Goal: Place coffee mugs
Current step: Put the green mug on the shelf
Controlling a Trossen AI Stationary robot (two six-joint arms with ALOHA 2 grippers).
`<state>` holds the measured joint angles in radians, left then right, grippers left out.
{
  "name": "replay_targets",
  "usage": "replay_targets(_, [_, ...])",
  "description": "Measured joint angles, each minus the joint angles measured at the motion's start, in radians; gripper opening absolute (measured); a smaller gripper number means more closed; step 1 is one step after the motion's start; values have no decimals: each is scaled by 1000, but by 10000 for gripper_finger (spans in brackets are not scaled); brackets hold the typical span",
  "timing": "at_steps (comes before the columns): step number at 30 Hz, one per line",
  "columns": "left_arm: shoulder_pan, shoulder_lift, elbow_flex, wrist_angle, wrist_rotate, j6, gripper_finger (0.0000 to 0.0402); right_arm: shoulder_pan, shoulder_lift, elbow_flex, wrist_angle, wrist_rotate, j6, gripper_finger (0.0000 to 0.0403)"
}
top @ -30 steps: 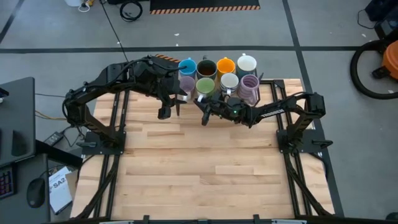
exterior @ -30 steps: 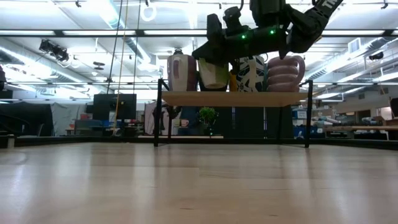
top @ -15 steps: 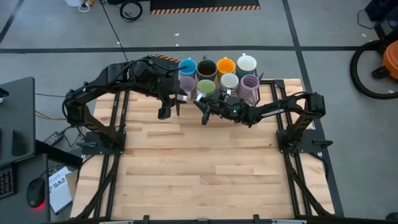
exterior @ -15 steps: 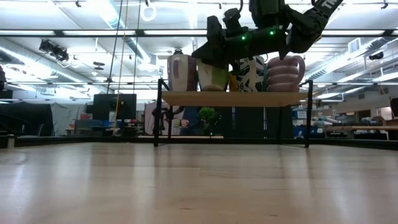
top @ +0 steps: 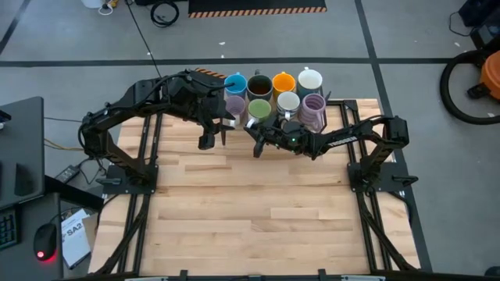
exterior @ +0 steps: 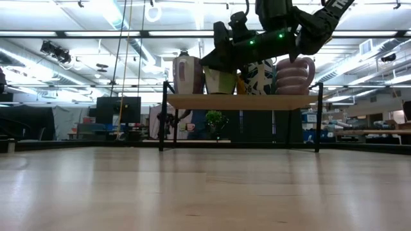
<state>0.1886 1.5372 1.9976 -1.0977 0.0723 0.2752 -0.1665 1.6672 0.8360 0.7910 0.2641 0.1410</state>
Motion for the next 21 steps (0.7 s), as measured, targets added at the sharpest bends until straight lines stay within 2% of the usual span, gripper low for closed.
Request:
replay_targets(10, [0, 0, 0, 0, 0, -2, 142, -2, 0, 0, 1, -3, -3, 60])
replay_targets(21, [0, 0, 0, 0, 0, -9, 142, -6, 0, 0, 0, -5, -15, 90])
